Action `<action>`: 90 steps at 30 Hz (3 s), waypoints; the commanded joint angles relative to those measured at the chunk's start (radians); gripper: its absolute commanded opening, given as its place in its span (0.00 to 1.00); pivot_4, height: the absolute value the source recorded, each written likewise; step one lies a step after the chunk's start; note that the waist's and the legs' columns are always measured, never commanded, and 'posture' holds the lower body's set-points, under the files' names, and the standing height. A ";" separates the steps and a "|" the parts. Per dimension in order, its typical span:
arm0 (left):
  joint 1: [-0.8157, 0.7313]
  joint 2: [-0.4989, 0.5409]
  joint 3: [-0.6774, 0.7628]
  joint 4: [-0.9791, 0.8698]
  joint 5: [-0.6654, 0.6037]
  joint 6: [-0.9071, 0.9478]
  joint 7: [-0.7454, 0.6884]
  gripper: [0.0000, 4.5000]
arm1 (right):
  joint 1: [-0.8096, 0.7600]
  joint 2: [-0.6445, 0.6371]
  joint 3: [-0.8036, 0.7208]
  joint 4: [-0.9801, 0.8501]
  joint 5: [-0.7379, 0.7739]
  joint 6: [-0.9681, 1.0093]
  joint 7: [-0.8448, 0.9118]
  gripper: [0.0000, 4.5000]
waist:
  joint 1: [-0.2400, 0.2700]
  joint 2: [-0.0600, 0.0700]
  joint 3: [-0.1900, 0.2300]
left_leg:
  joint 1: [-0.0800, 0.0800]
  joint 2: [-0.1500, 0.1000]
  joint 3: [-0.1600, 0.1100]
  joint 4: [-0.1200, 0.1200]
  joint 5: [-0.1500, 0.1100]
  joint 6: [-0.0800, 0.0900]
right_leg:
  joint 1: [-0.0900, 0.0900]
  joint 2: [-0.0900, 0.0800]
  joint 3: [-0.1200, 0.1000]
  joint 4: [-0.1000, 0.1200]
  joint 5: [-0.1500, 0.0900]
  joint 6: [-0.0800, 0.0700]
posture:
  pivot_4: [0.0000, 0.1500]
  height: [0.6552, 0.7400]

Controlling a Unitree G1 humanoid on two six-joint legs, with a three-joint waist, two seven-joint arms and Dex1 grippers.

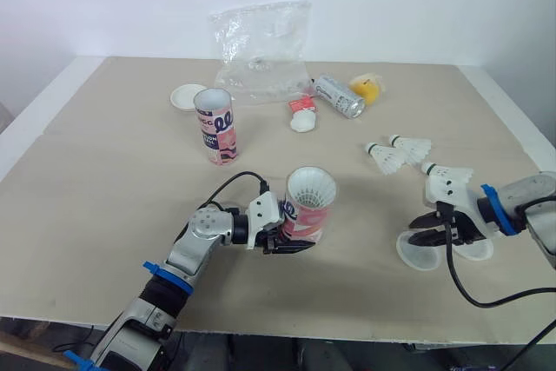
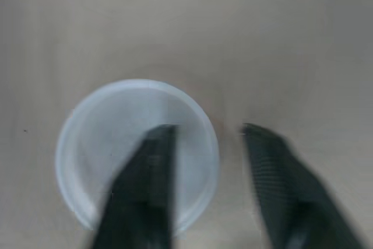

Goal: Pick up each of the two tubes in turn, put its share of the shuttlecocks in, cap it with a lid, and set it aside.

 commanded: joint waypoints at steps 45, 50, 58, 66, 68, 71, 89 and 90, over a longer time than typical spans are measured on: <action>-0.033 0.024 -0.044 0.073 0.044 0.074 -0.050 0.64 | -0.691 0.334 0.135 -0.181 0.189 0.023 0.183 0.01 | 0.000 0.000 -0.001 | 0.002 0.001 0.000 -0.005 -0.001 -0.001 | -0.001 0.000 -0.001 0.000 -0.001 -0.002 | 1.00 1.00; -0.034 0.025 -0.042 0.074 0.044 0.080 -0.043 0.64 | -0.699 0.346 0.176 -0.144 0.161 -0.047 0.185 0.01 | 0.000 0.000 0.000 | 0.003 0.001 0.000 -0.005 -0.001 -0.001 | -0.001 0.000 -0.001 0.000 -0.001 -0.003 | 1.00 1.00; -0.027 0.031 -0.042 0.065 0.041 0.091 -0.031 0.64 | -0.717 0.351 0.227 -0.093 0.118 -0.140 0.185 0.01 | -0.001 0.000 -0.001 | 0.003 0.001 0.000 -0.005 -0.001 -0.001 | 0.000 0.000 -0.001 0.000 -0.001 -0.003 | 1.00 1.00; -0.036 0.031 -0.038 0.070 0.040 0.101 -0.026 0.64 | -0.730 0.333 0.243 -0.078 0.121 -0.172 0.185 0.01 | -0.001 0.000 -0.001 | 0.004 0.001 0.000 -0.005 -0.001 -0.001 | 0.000 0.000 -0.001 0.000 -0.002 -0.005 | 1.00 1.00; -0.037 0.031 -0.037 0.072 0.041 0.101 -0.025 0.64 | -0.731 0.328 0.243 -0.081 0.126 -0.174 0.185 0.01 | -0.001 0.000 -0.001 | 0.004 0.001 0.000 -0.005 -0.001 -0.001 | 0.000 0.000 -0.001 0.000 -0.002 -0.005 | 1.00 1.00; -0.040 0.030 -0.037 0.074 0.041 0.103 -0.024 0.64 | -0.734 0.321 0.242 -0.082 0.127 -0.178 0.185 0.01 | -0.001 0.000 -0.001 | 0.004 0.001 0.000 -0.005 -0.001 -0.001 | 0.000 0.000 -0.001 0.000 -0.002 -0.005 | 1.00 1.00; -0.046 0.029 -0.036 0.080 0.043 0.113 -0.016 0.64 | -0.741 0.311 0.236 -0.069 0.115 -0.187 0.185 0.01 | 0.000 0.000 -0.001 | 0.004 0.001 0.000 -0.005 -0.001 -0.001 | 0.000 0.000 -0.001 0.000 -0.002 -0.006 | 1.00 1.00; -0.045 0.029 -0.037 0.079 0.043 0.113 -0.015 0.64 | -0.738 0.309 0.238 -0.070 0.119 -0.187 0.185 0.01 | 0.000 0.000 -0.001 | 0.004 0.001 0.000 -0.005 -0.001 -0.001 | 0.000 0.000 -0.001 0.000 -0.002 -0.006 | 1.00 1.00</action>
